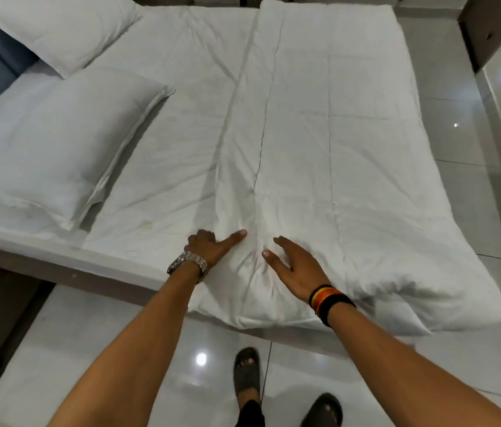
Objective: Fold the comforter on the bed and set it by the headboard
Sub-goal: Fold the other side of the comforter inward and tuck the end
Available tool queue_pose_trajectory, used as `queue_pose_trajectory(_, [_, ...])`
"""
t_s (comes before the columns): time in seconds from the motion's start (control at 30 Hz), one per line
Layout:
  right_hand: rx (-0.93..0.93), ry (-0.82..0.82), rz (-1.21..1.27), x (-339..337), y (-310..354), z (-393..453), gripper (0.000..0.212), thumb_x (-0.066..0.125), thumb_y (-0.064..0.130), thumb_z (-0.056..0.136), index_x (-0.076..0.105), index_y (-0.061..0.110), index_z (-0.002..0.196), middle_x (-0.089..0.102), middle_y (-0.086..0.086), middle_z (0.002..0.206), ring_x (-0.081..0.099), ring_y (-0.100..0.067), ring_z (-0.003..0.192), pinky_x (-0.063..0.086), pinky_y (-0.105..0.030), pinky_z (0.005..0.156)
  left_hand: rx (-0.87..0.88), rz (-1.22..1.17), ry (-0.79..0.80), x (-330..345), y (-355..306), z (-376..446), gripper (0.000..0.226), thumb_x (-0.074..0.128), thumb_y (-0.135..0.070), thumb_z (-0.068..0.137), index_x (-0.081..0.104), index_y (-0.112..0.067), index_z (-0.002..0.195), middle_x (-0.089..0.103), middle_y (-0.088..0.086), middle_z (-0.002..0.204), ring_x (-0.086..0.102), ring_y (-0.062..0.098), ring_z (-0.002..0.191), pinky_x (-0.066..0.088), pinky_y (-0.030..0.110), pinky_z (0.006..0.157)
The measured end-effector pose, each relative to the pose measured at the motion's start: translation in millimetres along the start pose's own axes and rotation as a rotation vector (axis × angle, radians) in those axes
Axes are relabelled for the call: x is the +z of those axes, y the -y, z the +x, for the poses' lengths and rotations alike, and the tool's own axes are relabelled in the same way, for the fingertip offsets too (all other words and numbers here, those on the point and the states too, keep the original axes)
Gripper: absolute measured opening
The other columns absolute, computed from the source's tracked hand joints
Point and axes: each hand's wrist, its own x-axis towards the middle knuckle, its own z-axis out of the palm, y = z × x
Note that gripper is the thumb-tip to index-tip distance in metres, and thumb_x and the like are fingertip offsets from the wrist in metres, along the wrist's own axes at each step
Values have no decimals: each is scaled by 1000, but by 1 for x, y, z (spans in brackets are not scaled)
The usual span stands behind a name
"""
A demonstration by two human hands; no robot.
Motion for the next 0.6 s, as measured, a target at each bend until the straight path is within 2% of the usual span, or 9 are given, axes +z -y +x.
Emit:
queue_pose_trajectory(0.07, [-3, 1, -44, 14, -16, -6, 75, 44, 68, 98, 38, 24, 159, 31, 4, 167, 26, -13, 154, 20, -36, 127, 240, 272, -73, 11, 19, 1, 131, 54, -101, 45, 43, -24, 151, 23, 3, 166, 12, 25, 155, 7, 48, 123])
queue_pose_trajectory(0.1, [-7, -1, -81, 20, -22, -7, 75, 43, 68, 99, 37, 23, 159, 29, 3, 168, 22, -12, 155, 16, -36, 128, 367, 337, -47, 15, 33, 5, 144, 54, -103, 40, 25, -27, 159, 8, -2, 170, -4, 20, 157, -6, 47, 124])
queue_pose_trajectory(0.13, [-10, -3, -119, 25, -27, -6, 76, 42, 69, 99, 36, 23, 160, 27, 3, 169, 20, -12, 156, 12, -35, 129, 492, 372, 22, 16, 43, 6, 153, 56, -103, 35, 9, -30, 161, 3, -3, 170, -7, 18, 156, -9, 47, 125])
queue_pose_trajectory(0.17, [-12, -6, -149, 30, -30, -4, 77, 40, 70, 99, 34, 24, 160, 26, 3, 169, 18, -11, 157, 9, -35, 129, 574, 387, 103, 14, 52, 7, 155, 62, -101, 32, 3, -34, 159, 9, -1, 169, 3, 18, 155, -3, 47, 126])
queue_pose_trajectory(0.23, [-10, -19, -190, 38, -34, 2, 78, 38, 71, 98, 34, 24, 160, 24, 2, 170, 17, -11, 157, 6, -34, 129, 689, 477, 230, 12, 74, 10, 153, 78, -89, 34, 14, -28, 159, 29, 0, 160, 27, 20, 145, 16, 40, 125])
queue_pose_trajectory(0.3, [-2, -35, -210, 45, -37, 5, 80, 36, 72, 97, 35, 23, 160, 25, 1, 170, 17, -12, 157, 5, -35, 129, 639, 439, 269, 16, 92, 14, 136, 89, -72, 48, 25, -20, 157, 42, 4, 153, 40, 23, 138, 29, 31, 118])
queue_pose_trajectory(0.4, [12, -59, -247, 53, -32, 3, 82, 32, 74, 95, 37, 22, 159, 25, -1, 170, 16, -15, 157, 2, -39, 129, 425, 213, 188, 15, 97, 9, 90, 80, -63, 64, 53, -19, 138, 67, 7, 129, 64, 26, 116, 51, 31, 93])
queue_pose_trajectory(0.5, [25, -68, -235, 51, -15, -10, 92, 22, 83, 89, 38, 24, 158, 27, 0, 169, 18, -16, 157, 3, -43, 129, 302, -177, 188, 8, 85, -27, 68, 80, -54, 62, 66, -23, 120, 74, -5, 114, 69, 17, 104, 56, 32, 84])
queue_pose_trajectory(0.6, [21, -80, -156, 39, 12, -28, 91, 20, 85, 87, 44, 28, 154, 33, 3, 167, 24, -15, 155, 5, -43, 128, 98, -609, 275, -13, 73, -62, 40, 80, -29, 63, 71, -21, 101, 79, -8, 90, 72, 12, 88, 54, 16, 65])
